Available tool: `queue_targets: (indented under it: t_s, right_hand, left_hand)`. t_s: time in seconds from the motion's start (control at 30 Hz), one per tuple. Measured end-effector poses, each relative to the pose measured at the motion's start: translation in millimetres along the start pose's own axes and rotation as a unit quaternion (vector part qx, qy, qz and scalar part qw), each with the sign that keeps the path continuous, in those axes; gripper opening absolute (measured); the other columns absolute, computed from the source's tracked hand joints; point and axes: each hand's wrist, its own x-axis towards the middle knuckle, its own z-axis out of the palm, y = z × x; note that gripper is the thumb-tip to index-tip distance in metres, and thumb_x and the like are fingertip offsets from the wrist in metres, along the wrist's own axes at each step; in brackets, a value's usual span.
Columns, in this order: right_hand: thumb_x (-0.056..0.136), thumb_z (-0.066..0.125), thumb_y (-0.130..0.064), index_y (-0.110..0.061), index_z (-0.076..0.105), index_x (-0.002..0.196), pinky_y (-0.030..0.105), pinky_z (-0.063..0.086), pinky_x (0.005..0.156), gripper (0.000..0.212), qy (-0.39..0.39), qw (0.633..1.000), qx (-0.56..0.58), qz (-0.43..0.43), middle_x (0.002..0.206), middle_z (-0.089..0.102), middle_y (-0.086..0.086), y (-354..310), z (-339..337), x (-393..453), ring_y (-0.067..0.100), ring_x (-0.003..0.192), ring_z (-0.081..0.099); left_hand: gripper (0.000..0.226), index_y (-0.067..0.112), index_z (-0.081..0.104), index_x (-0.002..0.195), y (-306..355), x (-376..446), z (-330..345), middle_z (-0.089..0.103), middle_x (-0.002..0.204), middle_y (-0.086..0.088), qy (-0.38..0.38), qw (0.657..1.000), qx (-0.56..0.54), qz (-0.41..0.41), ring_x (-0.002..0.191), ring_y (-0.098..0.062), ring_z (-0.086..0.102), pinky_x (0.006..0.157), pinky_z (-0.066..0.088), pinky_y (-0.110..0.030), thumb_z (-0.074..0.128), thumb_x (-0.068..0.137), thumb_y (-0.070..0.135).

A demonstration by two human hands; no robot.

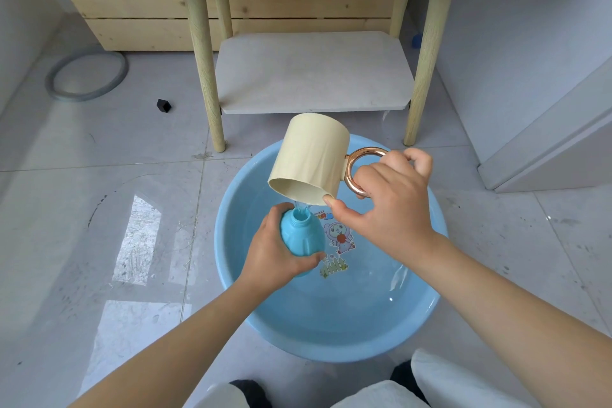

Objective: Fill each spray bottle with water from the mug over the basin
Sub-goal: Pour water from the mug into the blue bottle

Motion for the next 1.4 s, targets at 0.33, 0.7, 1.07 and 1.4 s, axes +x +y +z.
queue_targets:
  t_s: [0.33, 0.7, 1.07, 1.4]
  right_hand:
    - [0.074, 0.069, -0.045, -0.014, 0.042, 0.056, 0.035, 0.029, 0.080, 0.045, 0.007, 1.000, -0.002, -0.009, 0.057, 0.031, -0.009, 0.1, 0.0, 0.8, 0.016, 0.066, 0.035]
    - [0.074, 0.059, -0.054, -0.022, 0.031, 0.057, 0.028, 0.021, 0.079, 0.046, -0.053, 0.990, 0.024, 0.125, 0.049, 0.035, -0.012, -2.5, 2.0, -0.8, 0.016, 0.061, 0.039]
    - [0.061, 0.079, -0.038, -0.011, 0.049, 0.044, 0.035, 0.023, 0.073, 0.044, -0.323, 0.915, -0.200, 0.136, 0.039, 0.046, 0.002, 43.5, 23.2, -45.4, 0.024, 0.054, 0.047]
    - [0.070, 0.071, -0.044, -0.013, 0.058, 0.055, 0.030, 0.021, 0.080, 0.037, -0.473, 0.854, -0.204, 0.071, 0.055, 0.060, 0.001, 37.4, 29.9, -66.0, 0.020, 0.069, 0.049]
  left_hand:
    - [0.080, 0.041, 0.033, 0.112, 0.4, -0.9, -0.8, 0.052, 0.107, 0.018, 0.006, 1.000, 0.001, 0.003, 0.093, -0.002, 0.052, 0.067, 0.039, -0.006, 0.089, 0.056, 0.033]
    - [0.079, 0.037, 0.038, 0.115, -2.5, 0.0, -0.1, 0.053, 0.110, 0.016, 0.011, 1.000, -0.012, 0.007, 0.096, -0.003, 0.054, 0.072, 0.042, -0.010, 0.089, 0.054, 0.034]
    - [0.077, 0.042, 0.039, 0.111, -5.4, -1.4, -3.0, 0.053, 0.107, 0.021, 0.018, 1.000, -0.025, -0.006, 0.096, 0.003, 0.054, 0.070, 0.046, -0.014, 0.089, 0.054, 0.034]
    - [0.078, 0.042, 0.038, 0.112, -4.2, -1.5, -0.4, 0.051, 0.110, 0.020, 0.014, 1.000, -0.017, -0.004, 0.097, 0.003, 0.052, 0.071, 0.041, -0.008, 0.089, 0.053, 0.036]
